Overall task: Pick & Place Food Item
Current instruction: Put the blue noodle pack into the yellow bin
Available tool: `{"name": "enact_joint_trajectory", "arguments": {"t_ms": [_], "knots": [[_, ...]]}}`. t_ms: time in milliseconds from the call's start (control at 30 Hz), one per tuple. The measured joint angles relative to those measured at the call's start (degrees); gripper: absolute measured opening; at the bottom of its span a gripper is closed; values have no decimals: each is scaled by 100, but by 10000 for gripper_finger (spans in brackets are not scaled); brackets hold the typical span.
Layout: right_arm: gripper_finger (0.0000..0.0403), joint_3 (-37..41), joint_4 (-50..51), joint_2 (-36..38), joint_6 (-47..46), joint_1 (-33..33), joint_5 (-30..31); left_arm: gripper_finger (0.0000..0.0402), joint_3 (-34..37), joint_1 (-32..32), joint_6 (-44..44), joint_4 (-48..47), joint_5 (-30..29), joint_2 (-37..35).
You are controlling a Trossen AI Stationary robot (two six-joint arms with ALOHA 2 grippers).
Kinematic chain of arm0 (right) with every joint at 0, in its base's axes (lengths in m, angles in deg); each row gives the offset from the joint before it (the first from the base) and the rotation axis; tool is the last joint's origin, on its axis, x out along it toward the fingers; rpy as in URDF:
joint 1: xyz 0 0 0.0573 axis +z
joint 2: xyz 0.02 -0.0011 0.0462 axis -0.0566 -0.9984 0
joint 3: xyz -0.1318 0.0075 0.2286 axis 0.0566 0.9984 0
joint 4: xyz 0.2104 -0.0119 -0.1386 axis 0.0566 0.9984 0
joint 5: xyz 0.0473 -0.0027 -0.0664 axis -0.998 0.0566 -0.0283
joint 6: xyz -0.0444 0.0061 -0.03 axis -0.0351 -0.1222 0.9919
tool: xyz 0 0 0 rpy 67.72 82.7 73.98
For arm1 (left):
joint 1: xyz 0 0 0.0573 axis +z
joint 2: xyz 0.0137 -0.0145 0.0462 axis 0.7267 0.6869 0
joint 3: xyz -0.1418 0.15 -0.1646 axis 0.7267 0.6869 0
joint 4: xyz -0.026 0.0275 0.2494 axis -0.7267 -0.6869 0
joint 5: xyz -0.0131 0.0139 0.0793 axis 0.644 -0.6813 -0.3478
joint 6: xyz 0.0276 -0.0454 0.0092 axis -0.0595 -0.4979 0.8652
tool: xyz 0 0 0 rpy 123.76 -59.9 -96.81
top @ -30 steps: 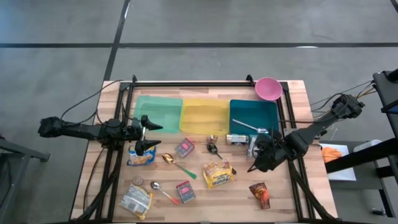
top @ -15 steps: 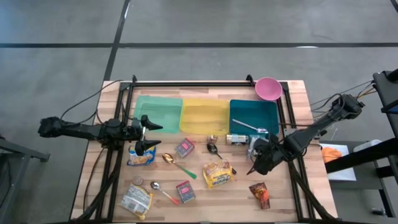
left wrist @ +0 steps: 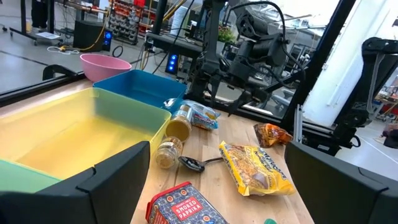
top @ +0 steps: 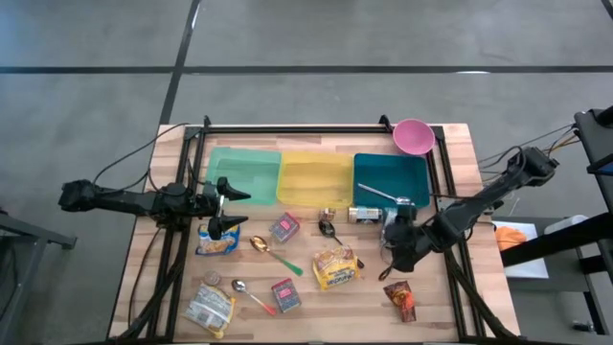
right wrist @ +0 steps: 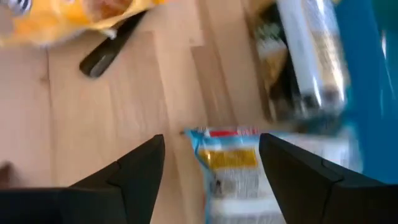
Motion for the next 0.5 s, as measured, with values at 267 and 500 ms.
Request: {"name": "enact_joint_trajectory", "arguments": {"t_ms": [267,500], "knots": [[260,-591,-39,-1211,1833,0,-171,381,0,0,0,0,0,0],[260,-970,556,-1918,2263,-2,-195,381,0,2,-18,-1,-20,2]]}}
